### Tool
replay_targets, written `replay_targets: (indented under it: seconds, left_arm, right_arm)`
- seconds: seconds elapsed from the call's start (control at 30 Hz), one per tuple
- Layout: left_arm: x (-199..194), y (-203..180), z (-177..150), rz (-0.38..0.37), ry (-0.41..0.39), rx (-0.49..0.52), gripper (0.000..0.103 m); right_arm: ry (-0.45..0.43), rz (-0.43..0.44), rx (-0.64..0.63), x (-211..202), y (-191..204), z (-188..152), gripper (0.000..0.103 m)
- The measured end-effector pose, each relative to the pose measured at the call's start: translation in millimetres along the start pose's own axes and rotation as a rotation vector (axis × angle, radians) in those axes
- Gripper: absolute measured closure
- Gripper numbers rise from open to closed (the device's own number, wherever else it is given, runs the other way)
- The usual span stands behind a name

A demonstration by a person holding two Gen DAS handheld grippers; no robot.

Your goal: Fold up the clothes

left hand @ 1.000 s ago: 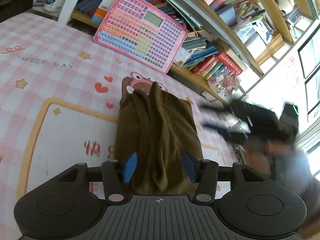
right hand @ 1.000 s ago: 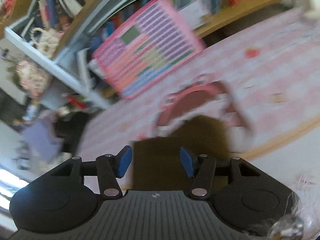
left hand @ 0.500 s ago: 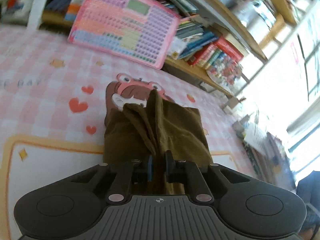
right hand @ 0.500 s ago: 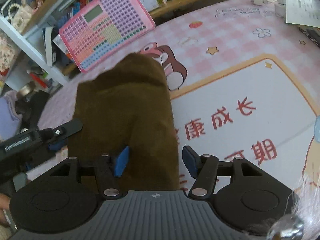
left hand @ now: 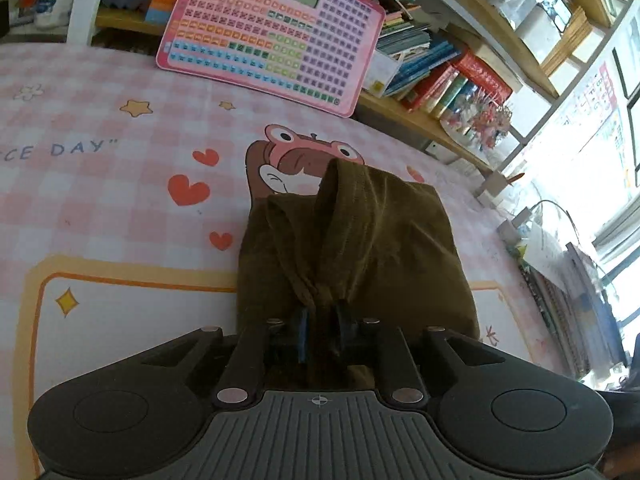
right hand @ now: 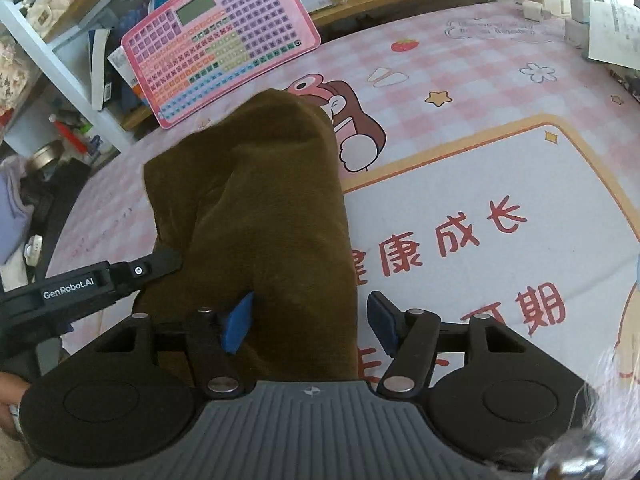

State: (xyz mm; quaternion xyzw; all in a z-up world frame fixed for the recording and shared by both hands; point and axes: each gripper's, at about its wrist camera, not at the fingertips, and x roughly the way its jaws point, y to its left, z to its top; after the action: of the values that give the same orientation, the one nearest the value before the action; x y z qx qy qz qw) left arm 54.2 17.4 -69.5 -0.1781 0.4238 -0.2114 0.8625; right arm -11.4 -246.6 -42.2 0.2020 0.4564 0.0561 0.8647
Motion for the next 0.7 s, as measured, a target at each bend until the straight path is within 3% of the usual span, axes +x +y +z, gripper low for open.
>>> replay_targets:
  seconds: [0.07, 0.13, 0.2, 0.3, 0.43, 0.5, 0.7]
  left_arm:
    - [-5, 2, 4, -0.011, -0.003, -0.03, 0.085]
    - [-11, 1, 7, -0.003, -0.022, -0.029, 0.078]
    - [-14, -2, 12, 0.001, -0.043, -0.015, 0.064]
    - [-7, -5, 21, 0.011, -0.056, -0.01, 0.056]
    - [4, -11, 32, 0.025, -0.067, 0.001, 0.053]
    - [8, -17, 36, 0.033, -0.079, 0.029, 0.058]
    - [7, -41, 36, 0.049, -0.1, 0.207, 0.058]
  right_arm:
    - [0.003, 0.003, 0.004, 0, -1, 1, 0.042]
    - [0.003, 0.006, 0.003, -1, -1, 1, 0.042]
    - [0.005, 0.008, 0.002, -1, -1, 2, 0.042]
    - [0.006, 0.01, -0.005, -2, -1, 2, 0.042]
    - [0.009, 0.013, -0.008, -3, -2, 2, 0.042]
    - [0.012, 0.016, -0.009, -3, -2, 3, 0.042]
    - [0.021, 0.027, 0.006, -2, -5, 4, 0.042]
